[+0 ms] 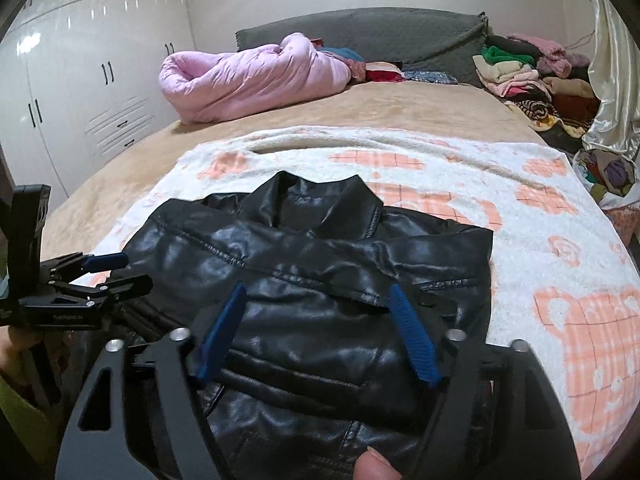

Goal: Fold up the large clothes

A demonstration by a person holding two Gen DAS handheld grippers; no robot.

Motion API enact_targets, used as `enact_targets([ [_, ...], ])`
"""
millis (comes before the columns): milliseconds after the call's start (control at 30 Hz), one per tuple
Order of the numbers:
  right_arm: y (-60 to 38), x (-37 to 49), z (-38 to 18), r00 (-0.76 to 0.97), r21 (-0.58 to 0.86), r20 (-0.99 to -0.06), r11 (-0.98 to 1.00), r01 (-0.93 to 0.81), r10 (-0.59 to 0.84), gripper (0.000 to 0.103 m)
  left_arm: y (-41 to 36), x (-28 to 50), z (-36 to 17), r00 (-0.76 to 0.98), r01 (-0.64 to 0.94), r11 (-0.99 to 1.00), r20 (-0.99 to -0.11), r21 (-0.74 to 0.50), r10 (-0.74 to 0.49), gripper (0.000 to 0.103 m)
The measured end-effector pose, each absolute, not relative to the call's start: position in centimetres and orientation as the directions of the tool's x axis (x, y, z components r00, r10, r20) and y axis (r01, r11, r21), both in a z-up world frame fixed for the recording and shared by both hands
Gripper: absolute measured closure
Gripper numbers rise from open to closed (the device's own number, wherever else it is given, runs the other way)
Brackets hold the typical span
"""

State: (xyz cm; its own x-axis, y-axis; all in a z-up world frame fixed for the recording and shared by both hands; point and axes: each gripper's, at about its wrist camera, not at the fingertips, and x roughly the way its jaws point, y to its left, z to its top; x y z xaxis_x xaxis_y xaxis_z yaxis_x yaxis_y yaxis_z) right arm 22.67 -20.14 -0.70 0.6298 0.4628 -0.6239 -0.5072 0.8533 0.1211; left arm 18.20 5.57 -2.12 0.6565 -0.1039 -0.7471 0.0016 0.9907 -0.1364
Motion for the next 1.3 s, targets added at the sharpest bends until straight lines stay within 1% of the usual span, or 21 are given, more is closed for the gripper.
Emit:
enact_targets([
  [33, -19.9, 22.5, -0.9, 0.623, 0.118, -0.632, 0.851, -0.512, 0.462, 0.047, 5.5, 18.0, -2.3, 0.654, 0.009, 0.989, -0.747, -0.147, -0.117, 0.023],
  [67, -19.7, 22.3, -1.1, 0.612, 0.118, -0.64, 0.847, -0.519, 0.464, 0.05, 5.5, 17.8, -2.5, 0.649, 0.014, 0.988, -0.751, -0.151, -0.124, 0.026],
  [133, -19.3, 22.1, -1.6, 0.597, 0.112, -0.657, 0.843, -0.526, 0.46, 0.056, 5.3, 17.6, -3.2, 0.633, 0.019, 0.989, -0.764, -0.145, -0.124, 0.047],
  [200, -18.8, 21.8, -2.2, 0.583, 0.108, -0.675, 0.842, -0.529, 0.453, 0.059, 5.0, 17.5, -3.9, 0.619, 0.023, 0.991, -0.777, -0.134, -0.119, 0.053],
  [367, -18.4, 21.4, -3.8, 0.559, 0.099, -0.712, 0.849, -0.52, 0.425, 0.06, 4.6, 17.5, -5.2, 0.6, 0.026, 0.994, -0.793, -0.106, -0.1, 0.053],
  [467, -18.7, 21.8, -5.1, 0.543, 0.094, -0.745, 0.866, -0.491, 0.389, 0.07, 4.4, 17.5, -5.9, 0.599, 0.03, 0.995, -0.795, -0.092, -0.092, 0.053],
  [500, -18.8, 22.2, -5.9, 0.518, 0.105, -0.77, 0.876, -0.471, 0.371, 0.073, 4.5, 17.5, -6.0, 0.601, 0.03, 0.995, -0.794, -0.096, -0.094, 0.053],
  [600, -19.1, 22.9, -7.6, 0.474, 0.154, -0.793, 0.878, -0.453, 0.383, 0.074, 4.7, 17.4, -5.8, 0.607, 0.029, 0.994, -0.788, -0.105, -0.101, 0.053],
  [733, -19.4, 22.7, -7.6, 0.475, 0.17, -0.786, 0.877, -0.45, 0.396, 0.074, 4.5, 17.1, -5.3, 0.61, 0.032, 0.995, -0.786, -0.097, -0.096, 0.053],
  [867, -19.8, 22.0, -6.8, 0.495, 0.187, -0.762, 0.874, -0.449, 0.417, 0.071, 4.7, 16.8, -4.9, 0.612, 0.031, 0.992, -0.783, -0.119, -0.113, 0.051],
  [967, -20.1, 21.3, -5.8, 0.519, 0.183, -0.744, 0.875, -0.449, 0.422, 0.068, 4.6, 16.6, -4.3, 0.619, 0.038, 0.992, -0.776, -0.122, -0.119, 0.046],
  [1067, -20.4, 20.8, -5.2, 0.539, 0.184, -0.724, 0.873, -0.451, 0.431, 0.062, 4.4, 16.4, -4.0, 0.62, 0.042, 0.992, -0.776, -0.118, -0.119, 0.04],
  [1167, -20.7, 20.3, -4.6, 0.566, 0.172, -0.707, 0.879, -0.444, 0.424, 0.051, 4.4, 16.3, -3.7, 0.619, 0.036, 0.992, -0.777, -0.117, -0.114, 0.035],
  [1200, -20.9, 20.2, -4.4, 0.574, 0.172, -0.703, 0.883, -0.437, 0.421, 0.044, 4.4, 16.2, -3.5, 0.62, 0.033, 0.992, -0.776, -0.122, -0.116, 0.031],
  [1267, -21.3, 20.0, -4.2, 0.582, 0.18, -0.693, 0.884, -0.432, 0.426, 0.043, 4.5, 16.1, -3.3, 0.624, 0.028, 0.992, -0.773, -0.126, -0.116, 0.028],
  [1300, -21.6, 19.9, -4.0, 0.587, 0.185, -0.685, 0.882, -0.433, 0.431, 0.04, 4.6, 16.0, -3.1, 0.625, 0.027, 0.991, -0.771, -0.129, -0.118, 0.025],
])
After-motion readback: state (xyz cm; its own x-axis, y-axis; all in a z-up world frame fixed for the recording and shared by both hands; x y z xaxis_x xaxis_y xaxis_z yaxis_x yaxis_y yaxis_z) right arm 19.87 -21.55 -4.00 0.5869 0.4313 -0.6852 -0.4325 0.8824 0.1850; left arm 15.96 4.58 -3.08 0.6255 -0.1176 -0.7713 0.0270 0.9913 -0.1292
